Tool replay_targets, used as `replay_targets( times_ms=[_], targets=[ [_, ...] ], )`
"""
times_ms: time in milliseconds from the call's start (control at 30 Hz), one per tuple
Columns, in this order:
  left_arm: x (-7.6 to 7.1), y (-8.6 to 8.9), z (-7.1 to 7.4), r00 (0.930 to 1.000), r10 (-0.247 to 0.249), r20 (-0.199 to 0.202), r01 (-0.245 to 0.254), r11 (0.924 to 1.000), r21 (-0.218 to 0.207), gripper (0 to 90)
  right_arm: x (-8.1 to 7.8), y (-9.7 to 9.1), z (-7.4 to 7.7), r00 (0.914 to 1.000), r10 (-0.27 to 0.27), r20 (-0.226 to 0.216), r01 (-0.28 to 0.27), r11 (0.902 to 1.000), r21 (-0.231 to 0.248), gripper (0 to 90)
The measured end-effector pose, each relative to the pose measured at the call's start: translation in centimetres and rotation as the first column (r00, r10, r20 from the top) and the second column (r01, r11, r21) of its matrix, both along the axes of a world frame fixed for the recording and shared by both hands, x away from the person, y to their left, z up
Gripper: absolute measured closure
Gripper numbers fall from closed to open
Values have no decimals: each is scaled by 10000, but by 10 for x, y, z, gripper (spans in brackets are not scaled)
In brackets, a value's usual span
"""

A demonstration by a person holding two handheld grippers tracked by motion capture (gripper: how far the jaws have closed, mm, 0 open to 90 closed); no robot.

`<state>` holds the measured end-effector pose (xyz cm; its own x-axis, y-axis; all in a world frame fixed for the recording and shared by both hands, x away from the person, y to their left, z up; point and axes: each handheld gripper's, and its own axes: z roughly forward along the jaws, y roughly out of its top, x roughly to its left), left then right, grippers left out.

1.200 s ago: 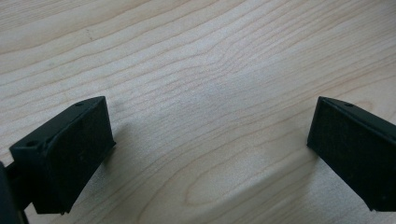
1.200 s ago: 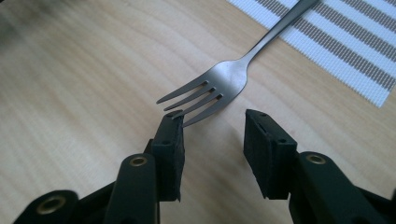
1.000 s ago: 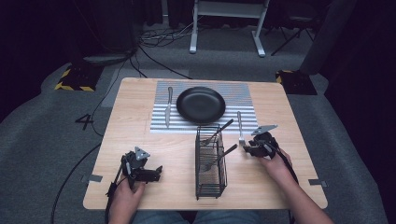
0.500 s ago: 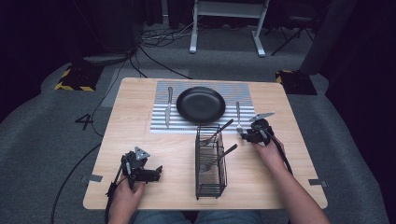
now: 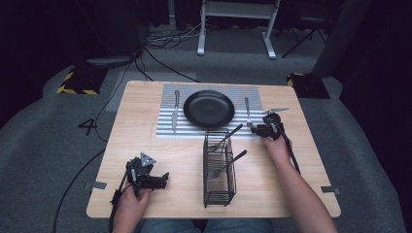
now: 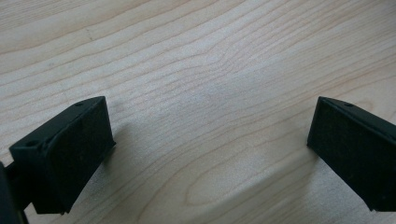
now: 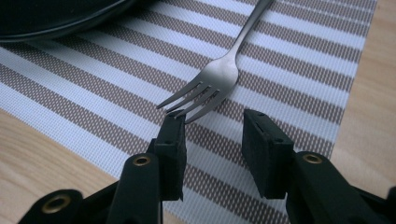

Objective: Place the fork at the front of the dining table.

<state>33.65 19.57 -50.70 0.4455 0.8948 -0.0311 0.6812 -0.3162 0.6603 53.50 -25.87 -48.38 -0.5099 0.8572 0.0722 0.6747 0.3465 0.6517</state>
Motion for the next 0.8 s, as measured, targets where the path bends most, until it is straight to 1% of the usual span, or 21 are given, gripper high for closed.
replay_targets(
  times_ms=[100, 167, 200, 233, 267, 300, 400, 467, 533, 667, 800],
  targets=[
    [0, 0, 0, 10000, -4, 1, 4, 10000, 5, 2, 5, 6, 2, 10000, 67, 19, -66, 9992, -402, 593],
    [0, 0, 0, 10000, 0, 2, 0, 10000, 3, 2, 8, 7, 0, 9999, 44, 156, -37, 9990, -441, 593],
    [0, 0, 0, 10000, -4, 3, 4, 10000, 1, 2, 11, 6, -2, 9999, -86, 97, 89, 9991, -408, 592],
    [0, 0, 0, 10000, -3, 2, 3, 10000, 5, 2, 12, 4, -2, 9998, -216, 38, 217, 9994, -258, 601],
    [0, 0, 0, 10000, -1, 3, 1, 10000, 4, 2, 14, 4, -1, 9993, -361, 3, 361, 9990, -255, 589],
    [0, 0, 0, 10000, -3, 0, 3, 10000, 5, 2, 15, 3, 0, 9989, -462, -39, 460, 9982, -379, 588],
    [0, 0, 0, 10000, -3, 1, 3, 10000, 0, 2, 16, 2, 1, 9988, -487, -106, 481, 9975, -517, 580],
    [0, 0, 0, 10000, -2, 2, 2, 10000, 3, 2, 15, 1, 2, 9985, -534, -98, 528, 9972, -528, 573],
    [0, 0, 0, 10000, -3, 3, 3, 10000, 5, 2, 14, 0, 3, 9983, -568, -137, 562, 9975, -423, 565],
    [0, 0, 0, 10000, -1, 2, 1, 10000, 1, 2, 8, -4, 9, 9993, -334, -174, 328, 9989, -338, 543],
    [0, 0, 0, 10000, -2, 0, 2, 10000, 2, 2, -6, -7, 24, 9999, 68, 90, -67, 9999, -126, 505]
  ],
)
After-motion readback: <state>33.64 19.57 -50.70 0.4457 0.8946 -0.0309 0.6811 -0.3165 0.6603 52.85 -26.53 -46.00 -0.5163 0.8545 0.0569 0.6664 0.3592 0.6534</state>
